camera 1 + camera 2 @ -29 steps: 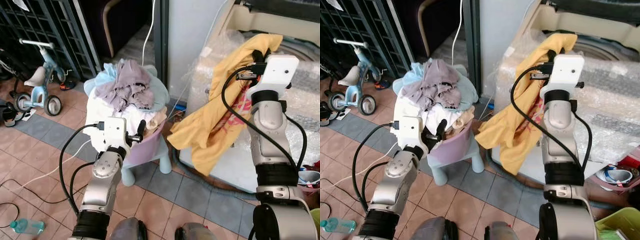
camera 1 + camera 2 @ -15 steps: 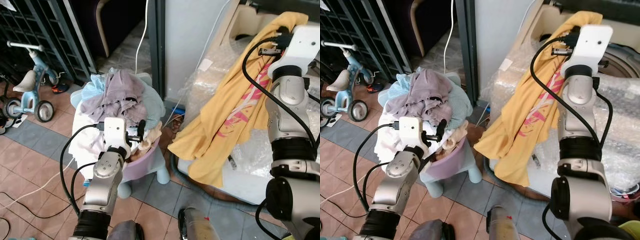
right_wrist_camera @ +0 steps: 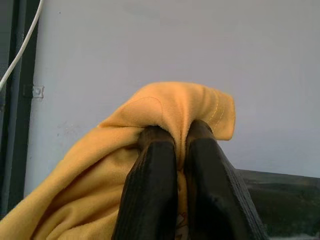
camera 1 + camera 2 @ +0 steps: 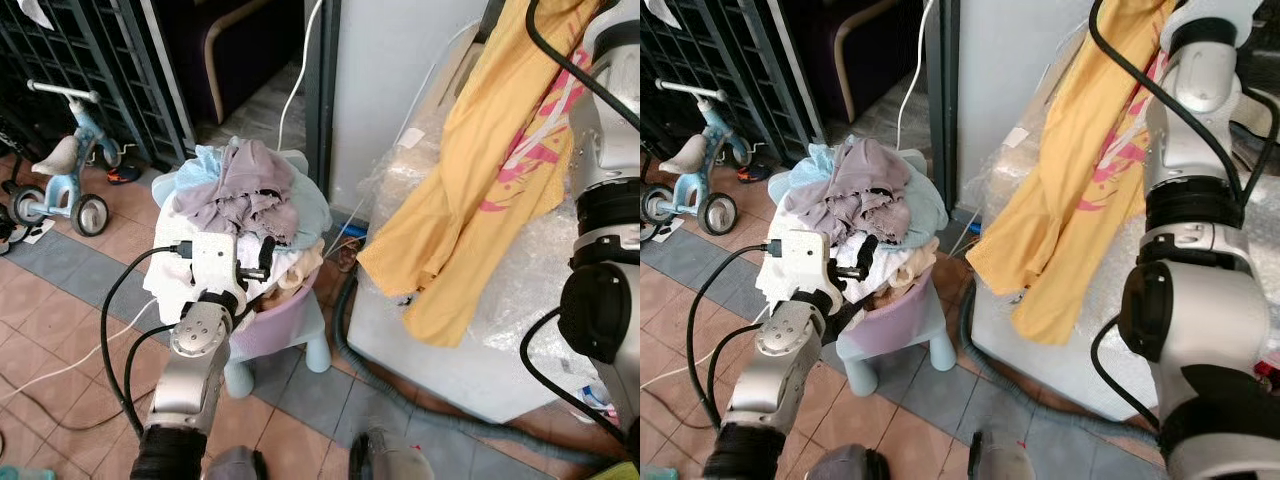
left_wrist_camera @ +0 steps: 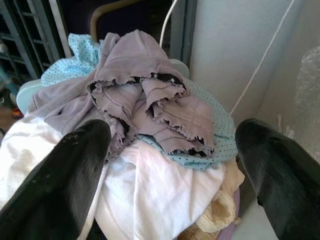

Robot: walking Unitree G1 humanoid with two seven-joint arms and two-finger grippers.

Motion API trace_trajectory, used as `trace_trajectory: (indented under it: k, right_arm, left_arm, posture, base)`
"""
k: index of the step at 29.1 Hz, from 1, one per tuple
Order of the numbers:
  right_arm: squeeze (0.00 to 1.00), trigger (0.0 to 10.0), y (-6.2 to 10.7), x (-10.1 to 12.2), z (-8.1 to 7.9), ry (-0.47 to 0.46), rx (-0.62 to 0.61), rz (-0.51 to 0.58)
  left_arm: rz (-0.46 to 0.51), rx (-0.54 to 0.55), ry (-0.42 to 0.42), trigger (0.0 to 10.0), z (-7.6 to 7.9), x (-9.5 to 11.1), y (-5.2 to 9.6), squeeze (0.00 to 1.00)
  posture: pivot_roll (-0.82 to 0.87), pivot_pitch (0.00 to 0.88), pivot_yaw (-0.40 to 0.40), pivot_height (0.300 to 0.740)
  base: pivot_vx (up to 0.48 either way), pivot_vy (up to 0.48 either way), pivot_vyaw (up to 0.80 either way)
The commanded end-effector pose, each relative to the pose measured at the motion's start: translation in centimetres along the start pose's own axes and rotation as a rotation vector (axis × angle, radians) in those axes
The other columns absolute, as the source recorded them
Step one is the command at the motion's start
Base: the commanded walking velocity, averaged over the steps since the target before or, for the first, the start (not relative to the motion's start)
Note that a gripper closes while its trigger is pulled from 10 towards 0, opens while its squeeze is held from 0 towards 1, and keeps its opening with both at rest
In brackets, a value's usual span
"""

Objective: Clothes washing

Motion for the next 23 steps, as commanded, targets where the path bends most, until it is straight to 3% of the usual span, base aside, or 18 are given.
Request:
trace_trajectory:
  k: [1,5,8,9,10,11,14,15,16,19,23]
  right_arm:
    - [0.00,10.0,0.1,-0.4,-0.6,0.002,0.019,-0.005]
    - [0.00,10.0,0.3,-0.9,-0.5,0.011,0.018,-0.024]
    - [0.00,10.0,0.4,-2.1,0.5,0.035,-0.010,-0.097]
    - [0.00,10.0,0.5,-2.9,0.7,0.038,-0.018,-0.145]
    - [0.00,10.0,1.1,-4.8,1.1,0.040,-0.028,-0.262]
    - [0.00,10.0,1.2,-5.0,1.1,0.039,-0.029,-0.272]
    - [0.00,10.0,3.4,-9.0,2.2,0.108,-0.031,-0.506]
    - [0.00,10.0,3.4,-9.0,2.2,0.108,-0.031,-0.506]
    - [1.00,10.0,4.0,-9.8,2.5,0.088,-0.025,-0.552]
    - [1.00,10.0,4.7,-10.7,2.9,0.152,-0.017,-0.612]
    - [1.00,10.0,5.6,-11.9,2.2,0.182,0.046,-0.694]
  left_arm:
    - [0.004,0.000,-0.018,10.0,0.0,0.2,-0.1,0.00]
    - [0.002,-0.003,-0.015,10.0,0.1,0.2,-0.1,0.00]
    - [-0.001,-0.003,-0.016,10.0,0.1,0.2,-0.2,0.00]
    - [-0.006,0.002,-0.015,10.0,0.1,0.1,-0.2,0.00]
    - [-0.005,0.004,-0.010,10.0,0.2,0.1,-0.2,0.00]
    - [-0.004,0.004,-0.010,10.0,0.2,0.2,-0.3,0.00]
    - [-0.008,0.010,-0.010,10.0,0.1,0.1,-0.3,0.00]
    - [-0.008,0.010,-0.010,10.0,0.1,0.1,-0.3,0.00]
    - [-0.010,0.012,-0.009,10.0,0.0,0.0,-0.2,0.00]
    - [-0.016,0.021,-0.006,10.0,-0.1,-0.1,-0.1,0.00]
    - [-0.021,0.025,-0.010,10.0,-0.2,-0.2,-0.1,0.00]
  posture:
    - [-0.03,0.093,0.016,0.740]
    - [-0.04,0.095,0.019,0.740]
    - [-0.04,0.094,0.018,0.740]
    - [-0.04,0.094,0.018,0.740]
    - [-0.04,0.094,0.014,0.740]
    - [-0.04,0.094,0.014,0.740]
    - [-0.04,0.095,0.009,0.740]
    - [-0.04,0.095,0.009,0.740]
    - [-0.04,0.096,0.006,0.740]
    - [-0.04,0.097,0.006,0.740]
    - [-0.04,0.098,0.008,0.740]
  base:
    - [0.371,0.000,0.00]
    - [0.322,0.000,0.00]
    - [0.257,0.000,0.00]
    - [0.000,0.000,0.00]
    - [0.000,0.000,0.00]
    - [0.000,0.000,0.00]
    - [0.000,0.000,0.00]
    - [0.000,0.000,0.00]
    - [0.000,0.000,0.00]
    - [0.000,0.000,0.00]
    - [0.000,0.000,0.00]
Point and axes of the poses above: a point about 5 cm out from each wrist's last joint towards the gripper, its own y axis pointing back from the gripper into the wrist, its own x axis along the axis of the wrist's last joint, z = x × y, the point moved 3 cm from there along -y, pointing out of the wrist towards the gripper, and after that the axes turned 5 degrees about -y, right-handed, at the moved point
